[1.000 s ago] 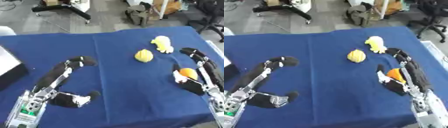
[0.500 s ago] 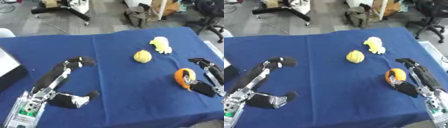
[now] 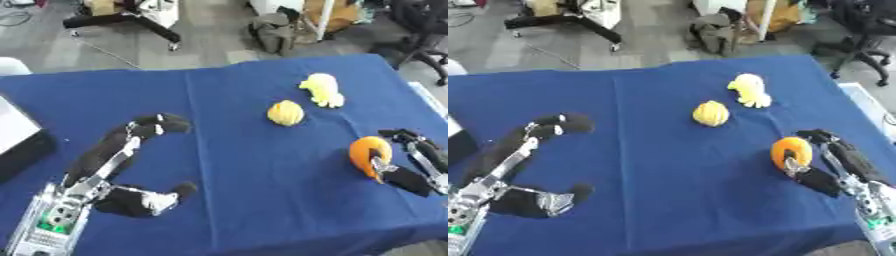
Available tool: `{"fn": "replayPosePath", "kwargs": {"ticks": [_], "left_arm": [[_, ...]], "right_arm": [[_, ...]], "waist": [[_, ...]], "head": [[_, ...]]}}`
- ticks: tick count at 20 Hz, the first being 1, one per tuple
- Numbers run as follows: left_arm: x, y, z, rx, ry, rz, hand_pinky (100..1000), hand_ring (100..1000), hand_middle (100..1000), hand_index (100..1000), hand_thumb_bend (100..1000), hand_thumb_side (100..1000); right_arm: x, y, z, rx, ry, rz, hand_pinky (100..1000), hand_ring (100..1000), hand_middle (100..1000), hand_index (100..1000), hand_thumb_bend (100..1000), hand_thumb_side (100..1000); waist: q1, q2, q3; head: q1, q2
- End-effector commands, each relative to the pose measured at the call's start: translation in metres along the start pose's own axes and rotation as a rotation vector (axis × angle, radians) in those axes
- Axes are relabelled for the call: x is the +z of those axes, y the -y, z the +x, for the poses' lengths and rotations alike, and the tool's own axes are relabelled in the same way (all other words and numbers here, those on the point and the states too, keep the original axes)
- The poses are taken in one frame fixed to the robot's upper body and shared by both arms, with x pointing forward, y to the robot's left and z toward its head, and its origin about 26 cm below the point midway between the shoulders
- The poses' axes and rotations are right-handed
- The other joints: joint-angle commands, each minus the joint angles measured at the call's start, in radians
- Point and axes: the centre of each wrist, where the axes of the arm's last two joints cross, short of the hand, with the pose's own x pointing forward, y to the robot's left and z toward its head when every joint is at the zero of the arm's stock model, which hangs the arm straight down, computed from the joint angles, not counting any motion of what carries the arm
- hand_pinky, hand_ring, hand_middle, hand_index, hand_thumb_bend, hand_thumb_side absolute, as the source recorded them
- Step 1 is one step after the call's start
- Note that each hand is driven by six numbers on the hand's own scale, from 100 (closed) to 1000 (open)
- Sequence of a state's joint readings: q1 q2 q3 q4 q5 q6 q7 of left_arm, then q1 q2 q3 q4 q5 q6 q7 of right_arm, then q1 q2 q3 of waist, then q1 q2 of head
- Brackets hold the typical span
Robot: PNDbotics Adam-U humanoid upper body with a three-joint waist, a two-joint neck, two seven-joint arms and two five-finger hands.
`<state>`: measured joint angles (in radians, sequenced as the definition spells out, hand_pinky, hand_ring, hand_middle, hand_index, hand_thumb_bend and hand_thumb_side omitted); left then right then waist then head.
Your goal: Pick up the objects with one hand, pass them to the other hand, and then place them into the box on the other side of the table.
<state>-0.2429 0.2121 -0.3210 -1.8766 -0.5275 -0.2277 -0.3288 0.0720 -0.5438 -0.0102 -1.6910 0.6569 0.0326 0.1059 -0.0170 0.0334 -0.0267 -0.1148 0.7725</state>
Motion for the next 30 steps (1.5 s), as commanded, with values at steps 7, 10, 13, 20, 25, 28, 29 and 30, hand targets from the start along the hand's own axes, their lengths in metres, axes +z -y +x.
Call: {"fn": "replayPosePath", "kwargs": {"ticks": [7,10,13,20,25,28,29,30], "left_arm": [[0.000,-0.007,0.001,-0.014,0.008,0.010,903,901,783,856,414,537],[0.000,-0.008,0.001,-0.015,0.007,0.010,904,901,783,857,408,544],[0.000,-0.008,0.001,-0.013,0.007,0.009,904,902,784,857,404,547],[0.000,-0.008,0.001,-0.012,0.007,0.010,905,901,783,857,394,549],[0.000,-0.008,0.001,-0.010,0.006,0.011,905,901,783,857,381,556],[0.000,-0.007,0.001,-0.009,0.004,0.012,905,901,783,857,370,562],[0.000,-0.007,0.001,-0.008,0.004,0.012,906,901,783,857,369,563],[0.000,-0.007,0.001,-0.007,0.004,0.012,906,901,783,857,370,562]], "right_arm": [[-0.012,-0.003,-0.022,0.009,-0.063,0.044,796,863,837,914,100,730],[-0.015,-0.006,-0.026,0.010,-0.073,0.053,793,858,828,899,100,664],[-0.016,-0.009,-0.027,0.014,-0.074,0.055,786,843,801,868,100,377],[-0.021,-0.006,-0.028,0.065,-0.071,-0.030,745,770,653,705,100,100],[-0.024,-0.003,-0.025,0.108,-0.069,-0.176,713,711,537,493,100,100],[-0.027,0.003,-0.022,0.115,-0.069,-0.305,658,617,360,230,100,100],[-0.028,0.004,-0.020,0.115,-0.069,-0.338,652,608,341,204,100,100],[-0.028,0.005,-0.019,0.112,-0.068,-0.368,646,599,324,183,100,100]], "waist": [[-0.001,-0.007,0.004],[-0.002,-0.005,0.006],[-0.002,-0.005,0.006],[-0.002,-0.005,0.008],[-0.002,-0.004,0.009],[-0.002,-0.005,0.010],[-0.002,-0.005,0.010],[-0.002,-0.005,0.010]], "head": [[0.000,-0.003],[0.000,-0.003],[0.000,-0.003],[0.001,-0.003],[0.001,-0.003],[0.000,-0.003],[0.000,-0.003],[0.000,-0.003]]}}
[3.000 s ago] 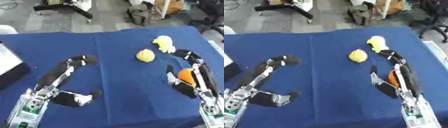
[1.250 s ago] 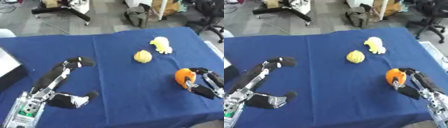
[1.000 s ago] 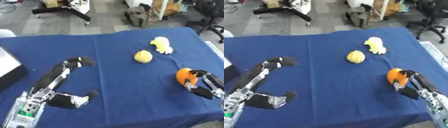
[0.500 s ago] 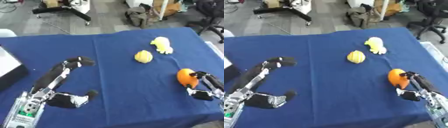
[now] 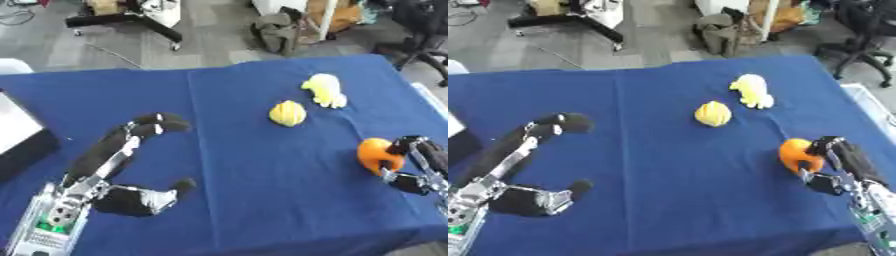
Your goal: Pick up the objects with one hand, pass them to the other hand, and then place them into the box on the other side of the table.
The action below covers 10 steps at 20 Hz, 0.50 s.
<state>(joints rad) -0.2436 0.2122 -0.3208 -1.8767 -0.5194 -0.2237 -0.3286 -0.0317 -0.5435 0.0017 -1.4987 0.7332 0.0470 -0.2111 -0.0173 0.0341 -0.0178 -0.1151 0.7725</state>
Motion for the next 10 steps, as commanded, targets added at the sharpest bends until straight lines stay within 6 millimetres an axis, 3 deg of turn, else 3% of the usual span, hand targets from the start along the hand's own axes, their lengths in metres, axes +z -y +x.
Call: {"fn": "replayPosePath", "kwargs": {"ticks": [1,5,10], "left_arm": [[0.000,-0.007,0.001,-0.015,0.004,0.010,906,901,783,857,371,563],[0.001,-0.007,0.000,-0.014,0.002,0.011,906,901,783,856,371,562],[0.001,-0.005,-0.002,-0.007,-0.008,0.011,907,902,783,855,360,568]], "right_arm": [[-0.008,0.016,0.003,0.016,0.017,-0.125,644,598,321,176,100,100],[-0.009,0.024,0.014,-0.012,0.046,-0.180,641,593,313,150,100,100],[-0.008,0.052,0.054,-0.054,0.225,-0.238,646,589,309,152,100,100]], "waist": [[-0.002,-0.006,0.001],[-0.002,-0.007,0.001],[-0.002,-0.008,-0.001]], "head": [[0.001,-0.003],[0.002,-0.003],[0.005,-0.003]]}}
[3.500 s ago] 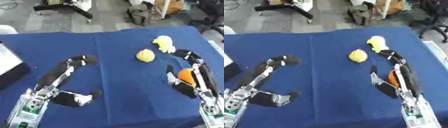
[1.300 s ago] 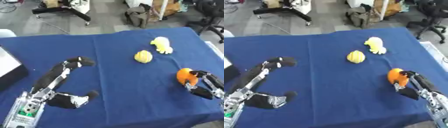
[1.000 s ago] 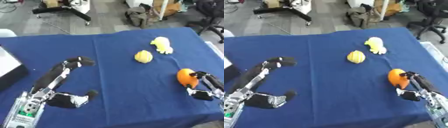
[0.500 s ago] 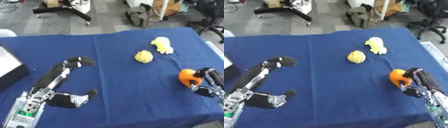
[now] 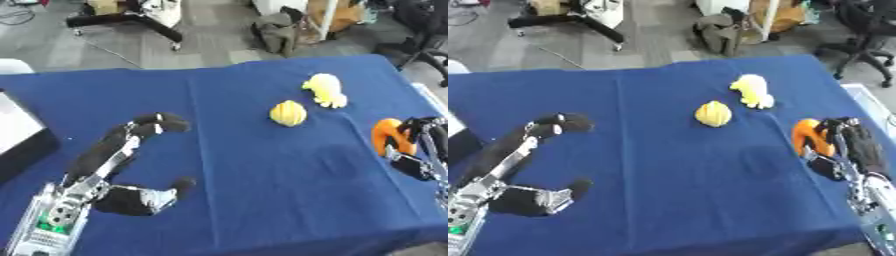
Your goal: Pick up the objects with one hand, pass them to the other hand, and then place them into the box on the other side of the table.
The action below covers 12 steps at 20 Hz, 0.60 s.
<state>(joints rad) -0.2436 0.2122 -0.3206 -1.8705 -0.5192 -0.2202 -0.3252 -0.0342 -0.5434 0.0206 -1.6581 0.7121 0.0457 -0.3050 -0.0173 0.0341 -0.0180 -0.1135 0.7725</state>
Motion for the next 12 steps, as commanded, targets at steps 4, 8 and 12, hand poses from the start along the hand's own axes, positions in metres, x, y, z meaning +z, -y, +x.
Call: {"fn": "replayPosePath", "kwargs": {"ticks": [4,8,12], "left_arm": [[0.000,-0.004,-0.002,-0.004,-0.003,0.014,907,902,782,854,356,567],[-0.001,-0.003,-0.003,0.002,-0.006,0.015,907,902,782,854,353,567],[-0.001,-0.001,-0.004,0.004,-0.010,0.015,907,903,782,854,350,566]], "right_arm": [[-0.013,0.045,0.055,-0.046,0.250,-0.069,648,587,308,154,100,100],[-0.016,0.058,0.087,-0.132,0.396,-0.068,650,588,307,154,100,100],[-0.024,0.058,0.108,-0.243,0.544,-0.041,651,593,307,153,100,100]], "waist": [[-0.002,-0.009,-0.003],[-0.002,-0.010,-0.003],[-0.002,-0.009,-0.003]], "head": [[0.005,-0.003],[0.008,-0.003],[0.007,-0.003]]}}
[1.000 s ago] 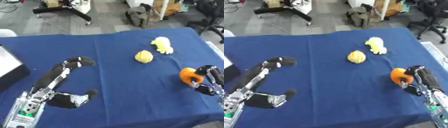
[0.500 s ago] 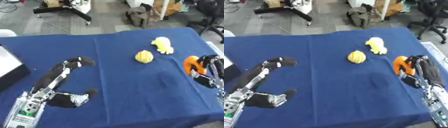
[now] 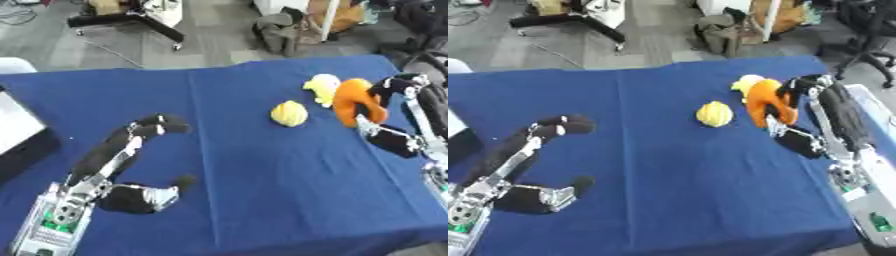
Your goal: Pick up the objects with one hand, pass them to the other hand, and then place them into the box on the other side of the table.
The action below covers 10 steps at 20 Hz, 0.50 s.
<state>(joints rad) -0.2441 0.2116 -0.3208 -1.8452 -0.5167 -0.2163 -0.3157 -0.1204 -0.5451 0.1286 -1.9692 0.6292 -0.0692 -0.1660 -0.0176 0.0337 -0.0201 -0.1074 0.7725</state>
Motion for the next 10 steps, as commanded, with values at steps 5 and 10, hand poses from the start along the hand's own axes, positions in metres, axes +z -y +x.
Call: {"fn": "replayPosePath", "kwargs": {"ticks": [5,10], "left_arm": [[-0.003,-0.005,0.001,-0.011,0.007,0.028,908,904,783,853,354,557],[-0.004,-0.004,0.000,-0.009,-0.001,0.061,910,906,785,853,356,543]], "right_arm": [[-0.027,-0.002,0.031,-0.190,0.259,0.058,651,610,307,151,100,100],[-0.039,-0.011,0.051,-0.299,0.380,0.132,650,614,306,148,100,100]], "waist": [[-0.003,-0.005,0.005],[-0.004,-0.002,0.012]], "head": [[-0.002,-0.003],[-0.006,-0.003]]}}
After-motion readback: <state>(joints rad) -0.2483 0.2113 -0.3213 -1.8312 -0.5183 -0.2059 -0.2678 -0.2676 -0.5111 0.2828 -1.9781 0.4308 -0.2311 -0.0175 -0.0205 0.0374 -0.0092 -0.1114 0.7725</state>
